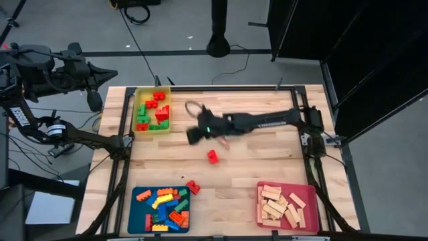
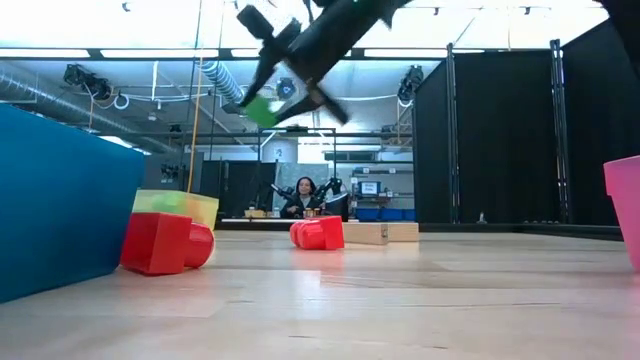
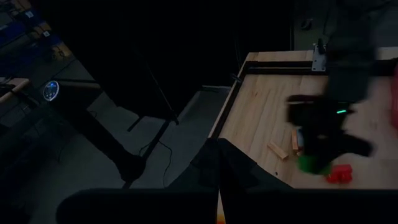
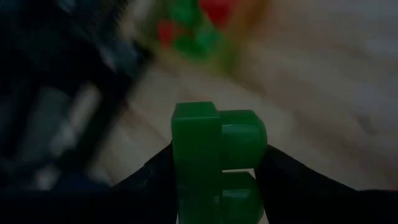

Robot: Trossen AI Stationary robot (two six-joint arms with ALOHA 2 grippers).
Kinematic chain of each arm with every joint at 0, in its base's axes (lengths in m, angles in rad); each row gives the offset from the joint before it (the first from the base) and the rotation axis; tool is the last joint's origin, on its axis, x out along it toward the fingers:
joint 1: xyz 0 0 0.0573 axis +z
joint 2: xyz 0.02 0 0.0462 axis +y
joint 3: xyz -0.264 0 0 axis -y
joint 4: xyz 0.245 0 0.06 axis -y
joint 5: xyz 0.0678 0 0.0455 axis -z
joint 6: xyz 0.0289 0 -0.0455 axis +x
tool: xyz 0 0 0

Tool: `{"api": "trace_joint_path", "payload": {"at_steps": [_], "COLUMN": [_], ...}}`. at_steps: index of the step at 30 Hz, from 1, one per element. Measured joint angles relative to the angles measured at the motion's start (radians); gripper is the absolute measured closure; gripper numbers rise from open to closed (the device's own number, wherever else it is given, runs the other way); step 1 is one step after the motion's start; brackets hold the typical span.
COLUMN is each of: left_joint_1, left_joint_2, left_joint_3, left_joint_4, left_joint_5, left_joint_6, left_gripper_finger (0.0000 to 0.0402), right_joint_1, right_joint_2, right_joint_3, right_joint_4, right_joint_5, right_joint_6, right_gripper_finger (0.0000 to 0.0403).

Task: Sort blocks by size
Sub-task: Put the round green game piece into the yellow bin

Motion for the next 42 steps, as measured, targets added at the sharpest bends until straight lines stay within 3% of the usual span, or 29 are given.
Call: {"api": "trace_joint_path", "payload": {"at_steps": [4, 6, 11, 17, 20, 28, 33, 37, 39, 42], "left_joint_1": [0.000, 0.000, 0.000, 0.000, 0.000, 0.000, 0.000, 0.000, 0.000, 0.000], "left_joint_2": [0.000, 0.000, 0.000, 0.000, 0.000, 0.000, 0.000, 0.000, 0.000, 0.000], "left_joint_3": [0.000, 0.000, 0.000, 0.000, 0.000, 0.000, 0.000, 0.000, 0.000, 0.000], "left_joint_4": [0.000, 0.000, 0.000, 0.000, 0.000, 0.000, 0.000, 0.000, 0.000, 0.000], "left_joint_5": [0.000, 0.000, -0.001, -0.002, -0.003, -0.003, -0.003, -0.003, -0.003, -0.003], "left_joint_6": [-0.004, -0.009, -0.011, -0.011, -0.011, -0.011, -0.011, -0.011, -0.011, -0.011], "left_gripper_finger": [0.0399, 0.0399, 0.0399, 0.0399, 0.0399, 0.0400, 0.0399, 0.0399, 0.0399, 0.0399], "right_joint_1": [-0.082, -0.105, -0.127, -0.159, -0.177, -0.192, -0.191, -0.200, -0.200, -0.202], "right_joint_2": [0.078, 0.152, 0.354, 0.554, 0.559, 0.576, 0.575, 0.575, 0.574, 0.544], "right_joint_3": [0.012, 0.068, 0.340, 0.704, 0.643, 0.657, 0.683, 0.682, 0.683, 0.682], "right_joint_4": [0.222, 0.249, 0.213, 0.144, 0.334, 0.289, 0.305, 0.331, 0.336, 0.245], "right_joint_5": [-0.107, -0.171, -0.251, -0.258, -0.252, -0.194, -0.145, -0.147, -0.177, -0.307], "right_joint_6": [-0.008, -0.007, -0.082, -0.190, -0.202, -0.348, -0.360, -0.378, -0.384, -0.388], "right_gripper_finger": [0.0227, 0.0227, 0.0227, 0.0227, 0.0227, 0.0221, 0.0112, 0.0097, 0.0104, 0.0122]}}
